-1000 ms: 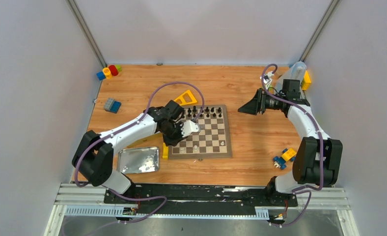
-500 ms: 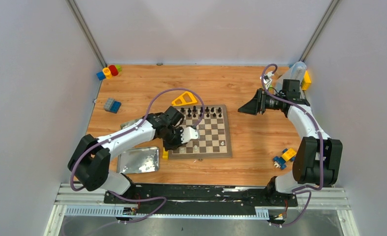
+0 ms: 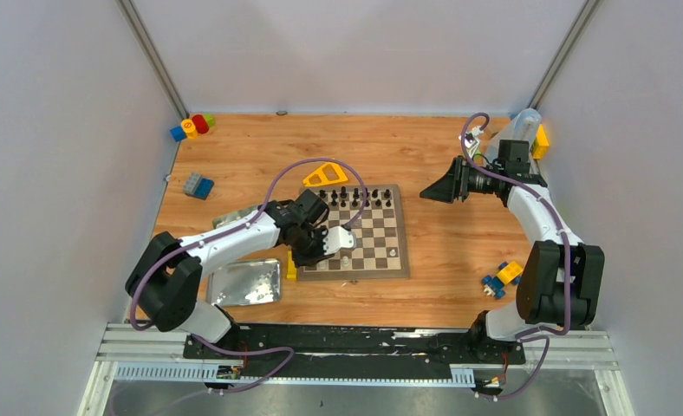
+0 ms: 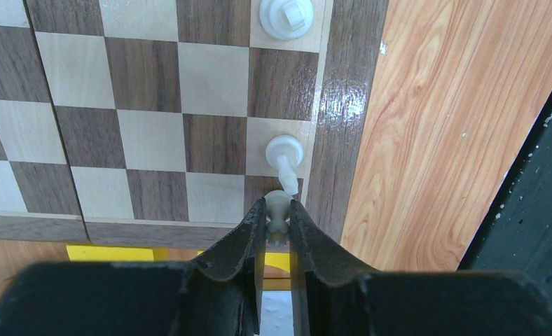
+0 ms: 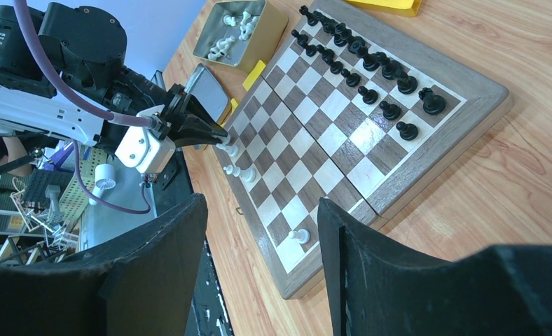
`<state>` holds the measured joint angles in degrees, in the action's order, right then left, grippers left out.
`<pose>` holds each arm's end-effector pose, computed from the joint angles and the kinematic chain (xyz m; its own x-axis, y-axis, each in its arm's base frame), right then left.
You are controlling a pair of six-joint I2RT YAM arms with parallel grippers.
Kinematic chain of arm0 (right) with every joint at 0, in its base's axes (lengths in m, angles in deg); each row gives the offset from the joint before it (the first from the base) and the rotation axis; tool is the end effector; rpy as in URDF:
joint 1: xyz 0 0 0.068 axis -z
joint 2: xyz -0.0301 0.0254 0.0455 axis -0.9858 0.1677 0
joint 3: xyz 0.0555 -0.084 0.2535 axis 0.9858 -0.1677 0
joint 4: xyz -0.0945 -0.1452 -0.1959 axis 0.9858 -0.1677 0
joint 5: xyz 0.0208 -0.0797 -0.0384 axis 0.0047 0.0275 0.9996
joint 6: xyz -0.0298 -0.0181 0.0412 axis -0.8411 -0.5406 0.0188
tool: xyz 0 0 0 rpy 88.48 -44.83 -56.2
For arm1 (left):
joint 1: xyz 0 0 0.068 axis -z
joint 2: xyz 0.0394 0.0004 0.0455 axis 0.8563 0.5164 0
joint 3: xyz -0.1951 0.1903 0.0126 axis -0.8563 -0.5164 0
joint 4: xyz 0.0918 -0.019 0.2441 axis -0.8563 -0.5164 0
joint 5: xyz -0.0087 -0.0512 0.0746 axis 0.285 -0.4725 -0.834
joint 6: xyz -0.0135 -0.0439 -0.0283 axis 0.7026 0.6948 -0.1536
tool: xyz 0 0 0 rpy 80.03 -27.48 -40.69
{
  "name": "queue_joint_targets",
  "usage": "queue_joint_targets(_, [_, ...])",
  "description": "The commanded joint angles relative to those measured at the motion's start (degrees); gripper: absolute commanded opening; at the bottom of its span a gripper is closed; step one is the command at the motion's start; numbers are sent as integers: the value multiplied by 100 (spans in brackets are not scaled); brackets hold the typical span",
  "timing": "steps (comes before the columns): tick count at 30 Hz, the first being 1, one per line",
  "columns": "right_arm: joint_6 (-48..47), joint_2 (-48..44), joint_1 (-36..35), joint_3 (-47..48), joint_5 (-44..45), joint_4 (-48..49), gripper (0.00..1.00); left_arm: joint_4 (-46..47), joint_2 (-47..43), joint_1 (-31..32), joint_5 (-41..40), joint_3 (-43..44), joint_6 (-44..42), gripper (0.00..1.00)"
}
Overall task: Set up the chess pieces on the board
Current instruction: Move the chess piece to the chessboard.
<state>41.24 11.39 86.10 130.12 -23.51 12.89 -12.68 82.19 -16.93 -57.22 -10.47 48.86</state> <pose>0.3030 0.0034 0.2658 -0.7080 0.0424 -0.7049 -0.6384 0.3883 0.6645 0.1949 -0.1889 0.1988 -0.1465 0.8992 -0.4122 0.9887 0.1460 -0.0328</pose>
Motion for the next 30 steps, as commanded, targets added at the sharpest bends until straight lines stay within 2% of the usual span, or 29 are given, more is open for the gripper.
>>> queue_joint_targets(1, [-184, 38, -13, 31, -113, 66, 60, 171, 51, 32, 57, -45, -31, 24])
queue_joint_targets(13, [-184, 55, -13, 32, -131, 56, 60, 112, -60, 30, -80, -69, -3, 35])
queue_joint_targets(19, [-188, 55, -13, 40, -136, 55, 60, 68, -598, -101, -276, 10, 130, 40])
queue_joint_targets(25, [-184, 23, -13, 40, -147, 49, 60, -130, -1354, -924, -327, 54, 262, 53])
queue_joint_targets(30, [-186, 30, -13, 49, -148, 42, 60, -122, -1680, -2082, -556, -48, 445, 60])
